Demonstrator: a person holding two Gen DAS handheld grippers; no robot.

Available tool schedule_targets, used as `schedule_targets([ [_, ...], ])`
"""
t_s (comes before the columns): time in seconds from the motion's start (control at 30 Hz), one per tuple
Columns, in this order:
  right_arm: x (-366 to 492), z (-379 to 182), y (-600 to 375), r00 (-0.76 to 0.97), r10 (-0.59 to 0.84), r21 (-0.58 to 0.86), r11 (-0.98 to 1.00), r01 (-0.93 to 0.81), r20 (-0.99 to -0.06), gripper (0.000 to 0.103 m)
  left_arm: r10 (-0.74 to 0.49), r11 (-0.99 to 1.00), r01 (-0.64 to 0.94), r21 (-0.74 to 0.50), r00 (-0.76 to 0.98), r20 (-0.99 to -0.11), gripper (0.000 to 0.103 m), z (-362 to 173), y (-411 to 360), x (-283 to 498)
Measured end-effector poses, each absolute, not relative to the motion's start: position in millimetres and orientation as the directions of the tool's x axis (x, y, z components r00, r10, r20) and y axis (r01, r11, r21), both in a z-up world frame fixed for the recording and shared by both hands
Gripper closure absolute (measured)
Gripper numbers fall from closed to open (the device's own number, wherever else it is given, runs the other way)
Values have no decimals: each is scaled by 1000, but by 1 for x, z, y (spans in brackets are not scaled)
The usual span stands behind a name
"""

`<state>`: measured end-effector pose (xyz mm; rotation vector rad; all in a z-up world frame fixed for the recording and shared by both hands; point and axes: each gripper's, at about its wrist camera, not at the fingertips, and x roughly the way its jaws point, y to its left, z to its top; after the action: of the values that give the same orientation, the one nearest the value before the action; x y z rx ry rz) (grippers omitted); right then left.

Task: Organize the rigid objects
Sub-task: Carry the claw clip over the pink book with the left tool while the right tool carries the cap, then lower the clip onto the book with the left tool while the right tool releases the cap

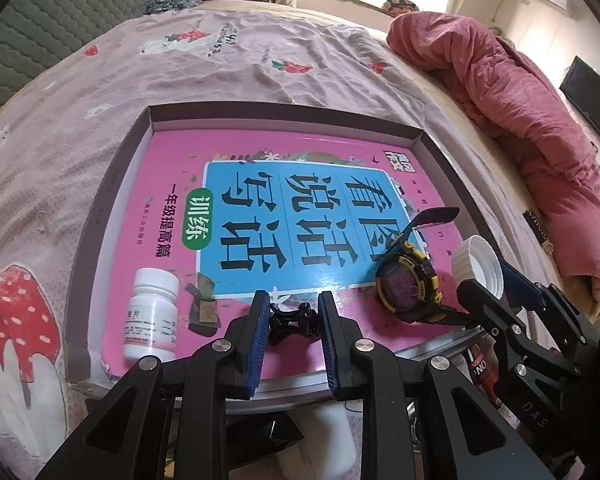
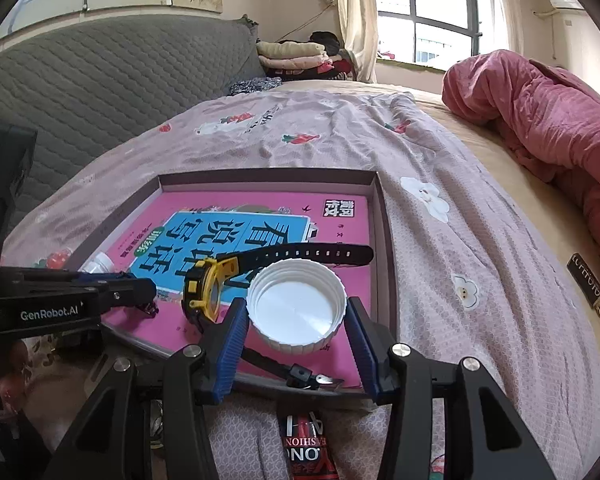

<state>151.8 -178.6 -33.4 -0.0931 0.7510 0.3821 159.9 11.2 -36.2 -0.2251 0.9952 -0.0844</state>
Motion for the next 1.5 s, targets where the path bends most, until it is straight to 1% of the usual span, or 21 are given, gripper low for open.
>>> schedule_targets([
  [0.23,153,-37,-177,658,291,41,929,-368,-694,54,-177,969,-53,-243,541,-822,78,-37,21,153],
  [0.43,156,-39,-175,655,274,28,933,-360,-704,54,-172,971,-58,-234,516,-839,78,-37,25,152],
  [0.77,163,-43,-171,648,245,3,937,-351,-722,54,-173,970,-59,-235,514,-840,78,-37,23,156],
  [1.5,158,-41,-172,661,243,-5,937,-350,-710,53,-162,972,-62,-228,530,-833,78,-41,21,156],
])
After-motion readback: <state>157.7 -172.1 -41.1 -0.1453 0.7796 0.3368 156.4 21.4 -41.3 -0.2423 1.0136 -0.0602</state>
